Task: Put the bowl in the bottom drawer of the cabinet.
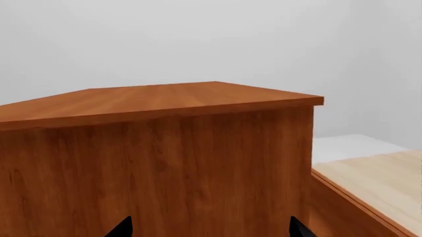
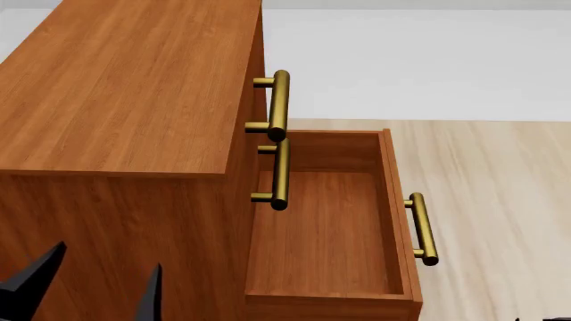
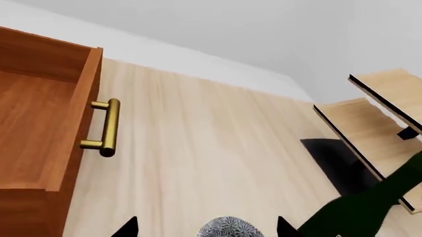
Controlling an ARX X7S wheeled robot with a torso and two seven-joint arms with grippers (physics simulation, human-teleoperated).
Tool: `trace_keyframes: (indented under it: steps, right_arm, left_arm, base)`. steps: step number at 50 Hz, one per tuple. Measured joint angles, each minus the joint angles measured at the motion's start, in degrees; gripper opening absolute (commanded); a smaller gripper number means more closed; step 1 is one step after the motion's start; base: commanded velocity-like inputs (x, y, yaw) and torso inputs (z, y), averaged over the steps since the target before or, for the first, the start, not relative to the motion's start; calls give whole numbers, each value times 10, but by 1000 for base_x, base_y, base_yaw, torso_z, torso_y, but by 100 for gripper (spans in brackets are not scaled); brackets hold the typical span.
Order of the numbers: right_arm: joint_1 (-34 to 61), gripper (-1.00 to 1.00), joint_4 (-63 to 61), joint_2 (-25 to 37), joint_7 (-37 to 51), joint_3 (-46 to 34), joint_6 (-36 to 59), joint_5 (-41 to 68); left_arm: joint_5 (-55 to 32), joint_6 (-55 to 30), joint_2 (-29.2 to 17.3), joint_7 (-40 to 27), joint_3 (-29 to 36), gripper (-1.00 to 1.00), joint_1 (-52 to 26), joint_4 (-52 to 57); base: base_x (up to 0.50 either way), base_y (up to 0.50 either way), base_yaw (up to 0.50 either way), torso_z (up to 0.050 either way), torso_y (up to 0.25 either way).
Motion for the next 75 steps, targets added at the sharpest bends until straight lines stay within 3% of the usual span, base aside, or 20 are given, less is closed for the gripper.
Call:
trace_keyframes:
  steps: [24,42,75]
  right_arm:
    - [-15,100,15,10,4,5,2,9]
    - [29,100,48,28,6,-24,22,19]
    - [7,100,124,24,-4,-50,-25,12]
  left_arm:
    - [0,-2,-5,1,15,100,-3,-1]
    - [-5,-1,-7,1,19,100,-5,-3]
    - [-5,2,-11,-6,27,100,-5,-5]
  base:
    - [0,0,0,0,0]
    - [0,0,0,0,0]
    - [0,0,0,0,0]
